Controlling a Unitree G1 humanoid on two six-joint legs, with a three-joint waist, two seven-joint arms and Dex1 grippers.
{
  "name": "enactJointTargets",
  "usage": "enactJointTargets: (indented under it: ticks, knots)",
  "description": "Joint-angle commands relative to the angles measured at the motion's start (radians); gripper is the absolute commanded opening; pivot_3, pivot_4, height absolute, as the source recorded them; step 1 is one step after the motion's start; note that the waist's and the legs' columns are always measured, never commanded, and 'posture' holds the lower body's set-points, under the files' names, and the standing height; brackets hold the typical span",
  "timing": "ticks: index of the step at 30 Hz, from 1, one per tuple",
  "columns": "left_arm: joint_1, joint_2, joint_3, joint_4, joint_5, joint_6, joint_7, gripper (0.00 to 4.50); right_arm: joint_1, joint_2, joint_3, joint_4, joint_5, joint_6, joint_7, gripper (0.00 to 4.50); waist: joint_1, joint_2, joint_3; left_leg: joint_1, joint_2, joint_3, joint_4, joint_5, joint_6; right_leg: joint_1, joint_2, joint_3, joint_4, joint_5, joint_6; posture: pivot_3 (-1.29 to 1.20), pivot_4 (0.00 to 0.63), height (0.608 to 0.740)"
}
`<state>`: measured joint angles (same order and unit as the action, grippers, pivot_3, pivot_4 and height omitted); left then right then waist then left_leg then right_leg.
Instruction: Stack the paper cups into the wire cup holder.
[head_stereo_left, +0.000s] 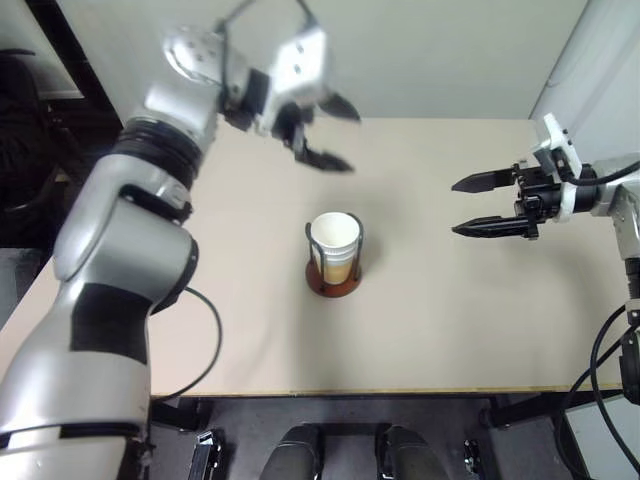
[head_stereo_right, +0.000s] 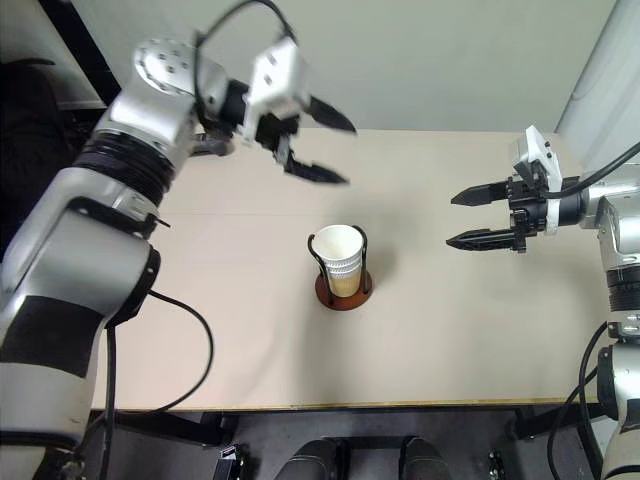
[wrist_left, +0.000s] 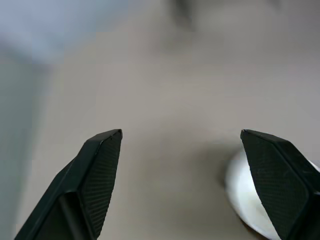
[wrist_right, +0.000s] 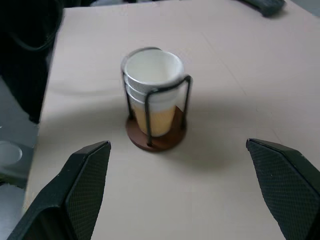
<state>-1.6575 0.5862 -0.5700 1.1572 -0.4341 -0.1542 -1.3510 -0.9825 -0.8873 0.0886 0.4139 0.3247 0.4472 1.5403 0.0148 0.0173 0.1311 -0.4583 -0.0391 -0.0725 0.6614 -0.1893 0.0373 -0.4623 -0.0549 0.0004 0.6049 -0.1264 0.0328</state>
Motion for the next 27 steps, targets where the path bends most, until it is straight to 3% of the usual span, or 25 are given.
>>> enactJointTargets:
  ticks: [1,5,12,18,20,22,27]
  knots:
    - [0.062,0.073,0.179,-0.042,-0.006,0.159,0.093,4.05,0.0,-0.027,-0.02,-0.018,-0.025,0.003,-0.034,4.5,-0.007,0.002,-0.001,0.001,0.0,0.001,-0.001,0.0,0.0,0.0,0.001,0.0,0.0,0.0,0.0,0.0,0.15,0.74]
    - [0.289,0.179,0.317,-0.29,0.011,0.305,0.182,4.05,0.016,-0.035,-0.029,0.005,-0.062,-0.006,-0.093,4.5,-0.014,0.005,0.0,0.006,0.0,0.002,-0.004,0.002,-0.004,0.001,0.001,0.002,0.003,-0.004,-0.001,0.0,0.15,0.74]
    - [0.73,0.291,0.625,-0.713,-0.026,0.587,0.546,4.05,0.055,-0.014,-0.138,0.064,-0.037,0.06,-0.277,4.5,-0.012,0.005,0.0,0.005,0.001,0.002,-0.002,0.006,-0.01,0.0,0.002,0.001,0.005,-0.006,-0.003,0.0,0.15,0.74]
    - [0.976,0.218,0.881,-0.812,-0.033,0.608,0.8,4.05,0.156,0.044,-0.253,0.029,0.014,0.082,-0.417,4.5,-0.001,0.005,0.0,0.014,-0.001,0.001,-0.002,0.001,-0.002,0.009,0.001,0.001,0.005,-0.004,-0.006,0.0,0.15,0.74]
    - [1.052,0.203,0.906,-0.841,-0.017,0.6,0.812,4.05,0.195,0.056,-0.271,0.004,0.029,0.103,-0.444,4.5,-0.001,0.004,0.001,0.019,-0.001,0.001,-0.004,0.001,-0.004,0.013,0.001,0.001,0.006,-0.003,-0.008,0.0,0.15,0.74]
    - [1.111,0.185,0.922,-0.882,-0.035,0.634,0.806,4.05,0.242,0.071,-0.286,-0.029,0.04,0.089,-0.464,4.5,-0.001,0.004,0.001,0.022,-0.001,0.001,-0.006,-0.004,-0.017,0.014,0.001,0.001,0.006,-0.001,-0.011,0.0,0.15,0.74]
    - [1.167,0.13,0.958,-0.96,-0.108,0.664,0.772,4.05,0.282,0.107,-0.32,-0.058,0.055,0.079,-0.535,4.5,-0.001,0.003,0.001,0.023,0.0,0.0,-0.009,-0.001,-0.02,0.014,0.002,0.001,0.006,0.001,-0.015,0.0,0.15,0.74]
